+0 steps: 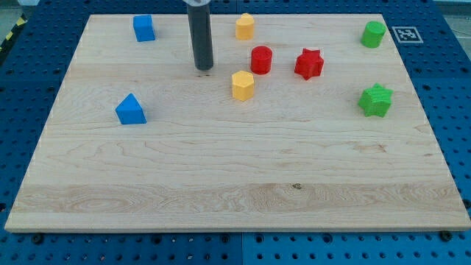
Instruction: Move the red circle diagonally left of the green star
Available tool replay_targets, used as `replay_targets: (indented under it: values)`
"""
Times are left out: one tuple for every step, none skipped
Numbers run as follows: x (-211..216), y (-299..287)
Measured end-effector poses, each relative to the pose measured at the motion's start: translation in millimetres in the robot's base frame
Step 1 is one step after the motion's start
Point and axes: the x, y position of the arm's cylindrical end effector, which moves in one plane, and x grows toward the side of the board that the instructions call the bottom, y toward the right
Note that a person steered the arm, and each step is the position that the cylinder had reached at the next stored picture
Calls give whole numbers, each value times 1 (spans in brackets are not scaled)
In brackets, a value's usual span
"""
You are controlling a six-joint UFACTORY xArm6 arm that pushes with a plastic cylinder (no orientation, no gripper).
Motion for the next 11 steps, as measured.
replay_targets:
  values:
    - [-22,23]
    - [-27,59]
    - [2,100]
    - [53,141]
    - [82,164]
    - [60,168]
    - [66,198]
    - [99,194]
    - [132,125]
    - [133,114]
    - [114,139]
